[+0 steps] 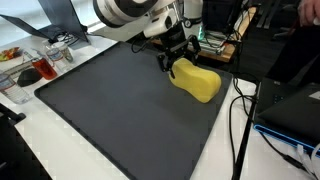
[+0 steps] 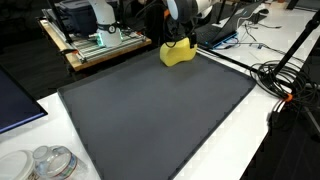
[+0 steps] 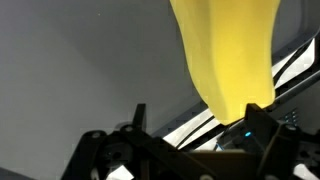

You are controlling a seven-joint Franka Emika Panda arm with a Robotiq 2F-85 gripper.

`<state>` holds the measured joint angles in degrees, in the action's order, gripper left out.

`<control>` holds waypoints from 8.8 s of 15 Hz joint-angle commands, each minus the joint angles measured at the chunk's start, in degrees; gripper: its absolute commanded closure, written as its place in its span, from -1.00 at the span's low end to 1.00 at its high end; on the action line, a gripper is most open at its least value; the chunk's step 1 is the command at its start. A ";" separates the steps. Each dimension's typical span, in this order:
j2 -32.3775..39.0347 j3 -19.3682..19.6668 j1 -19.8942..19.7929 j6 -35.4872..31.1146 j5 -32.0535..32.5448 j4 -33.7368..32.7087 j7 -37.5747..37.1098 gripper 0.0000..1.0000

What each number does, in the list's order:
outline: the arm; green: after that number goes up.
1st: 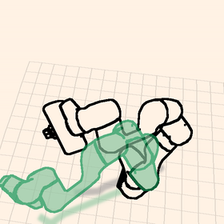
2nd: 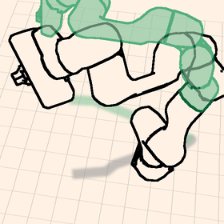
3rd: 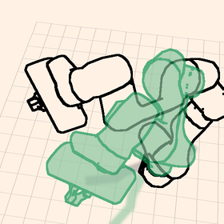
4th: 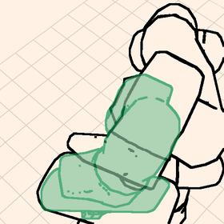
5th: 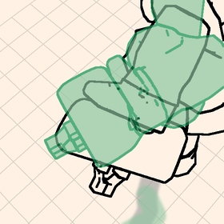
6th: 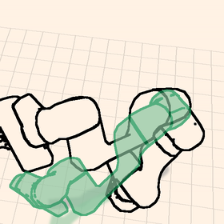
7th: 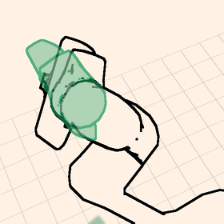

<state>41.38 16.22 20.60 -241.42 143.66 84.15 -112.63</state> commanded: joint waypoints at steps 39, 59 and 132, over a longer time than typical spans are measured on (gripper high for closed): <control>-27.50 24.46 13.19 3.64 0.47 38.57 -5.53 -1.00; -5.40 73.15 86.04 -0.42 -0.03 31.95 -29.64 -1.00; -5.35 33.08 44.53 -1.14 0.04 -3.54 33.39 -1.00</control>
<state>37.70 54.12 68.27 -241.54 143.70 77.70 -87.11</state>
